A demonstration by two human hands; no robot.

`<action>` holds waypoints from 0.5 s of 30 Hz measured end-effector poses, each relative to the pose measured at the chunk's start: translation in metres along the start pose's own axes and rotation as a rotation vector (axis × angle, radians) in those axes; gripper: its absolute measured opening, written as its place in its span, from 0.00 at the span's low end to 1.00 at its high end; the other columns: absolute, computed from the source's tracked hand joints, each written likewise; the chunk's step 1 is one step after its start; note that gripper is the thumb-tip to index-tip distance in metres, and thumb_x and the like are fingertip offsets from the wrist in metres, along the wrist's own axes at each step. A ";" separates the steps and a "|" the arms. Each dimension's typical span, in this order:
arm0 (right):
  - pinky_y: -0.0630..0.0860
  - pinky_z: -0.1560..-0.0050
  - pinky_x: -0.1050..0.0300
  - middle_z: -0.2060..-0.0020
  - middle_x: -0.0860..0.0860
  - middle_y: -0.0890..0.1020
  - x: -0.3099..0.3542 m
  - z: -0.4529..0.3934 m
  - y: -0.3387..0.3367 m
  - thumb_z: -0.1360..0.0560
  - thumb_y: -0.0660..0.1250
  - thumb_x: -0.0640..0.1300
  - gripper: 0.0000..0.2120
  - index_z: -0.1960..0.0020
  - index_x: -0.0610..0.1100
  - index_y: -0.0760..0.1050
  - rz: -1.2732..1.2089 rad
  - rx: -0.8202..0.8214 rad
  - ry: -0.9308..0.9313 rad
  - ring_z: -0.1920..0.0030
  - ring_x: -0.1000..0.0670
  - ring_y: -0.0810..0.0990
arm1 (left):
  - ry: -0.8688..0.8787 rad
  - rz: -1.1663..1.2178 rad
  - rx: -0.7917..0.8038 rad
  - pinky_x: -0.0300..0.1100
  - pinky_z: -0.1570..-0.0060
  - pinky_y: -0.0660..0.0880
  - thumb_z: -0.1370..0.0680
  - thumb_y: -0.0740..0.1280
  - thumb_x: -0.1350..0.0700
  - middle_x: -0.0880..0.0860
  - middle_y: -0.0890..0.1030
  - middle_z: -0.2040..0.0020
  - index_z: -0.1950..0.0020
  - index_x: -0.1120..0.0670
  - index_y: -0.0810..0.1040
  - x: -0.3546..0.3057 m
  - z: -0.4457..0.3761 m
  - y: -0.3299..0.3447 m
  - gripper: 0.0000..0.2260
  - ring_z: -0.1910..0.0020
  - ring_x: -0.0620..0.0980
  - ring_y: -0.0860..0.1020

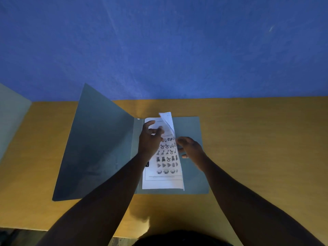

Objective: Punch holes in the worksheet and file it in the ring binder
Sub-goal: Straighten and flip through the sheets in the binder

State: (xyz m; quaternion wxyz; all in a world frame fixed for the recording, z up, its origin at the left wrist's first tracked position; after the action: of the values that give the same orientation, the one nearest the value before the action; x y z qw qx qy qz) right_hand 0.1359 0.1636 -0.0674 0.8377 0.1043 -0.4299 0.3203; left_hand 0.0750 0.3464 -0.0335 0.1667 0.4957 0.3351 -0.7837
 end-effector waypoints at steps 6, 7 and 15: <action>0.65 0.57 0.57 0.60 0.46 0.78 -0.009 -0.006 -0.031 0.20 0.60 0.58 0.22 0.48 0.38 0.76 0.209 -0.214 0.030 0.56 0.46 0.75 | 0.171 -0.257 -0.160 0.39 0.55 0.75 0.23 0.67 0.53 0.42 0.82 0.57 0.40 0.46 0.76 -0.056 -0.006 -0.026 0.11 0.61 0.39 0.80; 0.66 0.57 0.58 0.58 0.47 0.79 -0.013 -0.008 -0.035 0.21 0.61 0.57 0.21 0.47 0.39 0.77 0.220 -0.244 0.038 0.55 0.46 0.76 | 0.212 -0.274 -0.190 0.39 0.56 0.75 0.23 0.67 0.53 0.42 0.81 0.57 0.41 0.46 0.77 -0.069 -0.007 -0.031 0.11 0.61 0.40 0.79; 0.69 0.52 0.62 0.45 0.47 0.83 -0.030 -0.001 -0.059 0.25 0.64 0.43 0.14 0.41 0.45 0.77 0.275 -0.407 0.109 0.45 0.45 0.80 | 0.618 -0.576 -0.499 0.47 0.48 0.71 0.29 0.65 0.53 0.46 0.79 0.47 0.45 0.48 0.78 -0.186 -0.019 -0.084 0.13 0.45 0.53 0.76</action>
State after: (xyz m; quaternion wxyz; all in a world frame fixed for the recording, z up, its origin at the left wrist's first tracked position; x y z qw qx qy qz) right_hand 0.1605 0.1051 -0.0858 0.8120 -0.1434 -0.4500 0.3430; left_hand 0.1222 0.4062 0.1569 -0.0507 0.5373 0.6700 -0.5098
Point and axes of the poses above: each hand's wrist, its own z-axis away from the middle knuckle, its own y-axis out of the palm, x = y × z, the point moved 10 cm from there along -z, towards the middle knuckle
